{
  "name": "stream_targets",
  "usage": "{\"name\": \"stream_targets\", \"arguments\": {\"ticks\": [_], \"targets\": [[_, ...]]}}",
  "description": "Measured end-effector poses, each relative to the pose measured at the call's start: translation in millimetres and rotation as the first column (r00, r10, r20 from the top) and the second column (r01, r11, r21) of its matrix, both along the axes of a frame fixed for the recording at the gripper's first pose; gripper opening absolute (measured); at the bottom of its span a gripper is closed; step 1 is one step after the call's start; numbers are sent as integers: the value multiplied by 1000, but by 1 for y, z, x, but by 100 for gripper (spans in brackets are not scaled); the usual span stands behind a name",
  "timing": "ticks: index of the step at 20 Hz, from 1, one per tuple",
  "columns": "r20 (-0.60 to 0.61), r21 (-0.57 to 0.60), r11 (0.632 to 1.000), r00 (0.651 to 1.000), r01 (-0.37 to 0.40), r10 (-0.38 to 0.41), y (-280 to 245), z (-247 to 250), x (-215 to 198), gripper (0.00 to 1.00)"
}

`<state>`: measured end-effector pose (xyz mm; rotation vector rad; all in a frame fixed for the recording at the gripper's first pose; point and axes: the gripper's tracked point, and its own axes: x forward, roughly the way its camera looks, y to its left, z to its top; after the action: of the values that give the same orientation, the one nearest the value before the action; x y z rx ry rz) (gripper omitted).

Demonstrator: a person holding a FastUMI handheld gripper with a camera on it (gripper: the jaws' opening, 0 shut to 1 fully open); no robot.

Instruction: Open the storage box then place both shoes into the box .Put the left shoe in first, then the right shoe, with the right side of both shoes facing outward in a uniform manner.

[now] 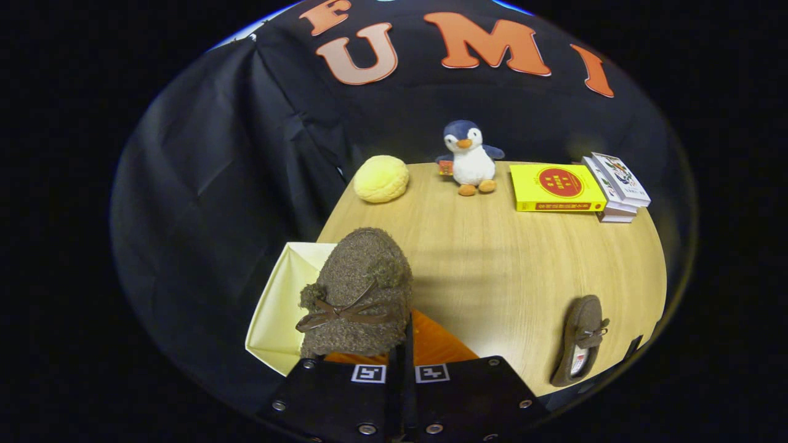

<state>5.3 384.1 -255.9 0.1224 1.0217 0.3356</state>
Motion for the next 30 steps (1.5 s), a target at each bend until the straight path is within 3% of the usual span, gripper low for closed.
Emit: {"name": "stream_targets", "arguments": {"ticks": [9, 20, 22, 25, 26, 30], "targets": [[-70, -34, 997, 996, -66, 64, 122, -32, -1, 4], [-216, -179, 982, 976, -62, 22, 171, -122, -19, 7], [-282, -135, 986, 958, -95, 53, 183, -133, -34, 10], [-338, -98, 986, 936, -134, 93, 186, -131, -54, 24], [-340, -59, 987, 933, -150, 121, 188, -125, -57, 24], [-320, 62, 981, 927, -185, 195, 189, -94, -64, 43]]}}
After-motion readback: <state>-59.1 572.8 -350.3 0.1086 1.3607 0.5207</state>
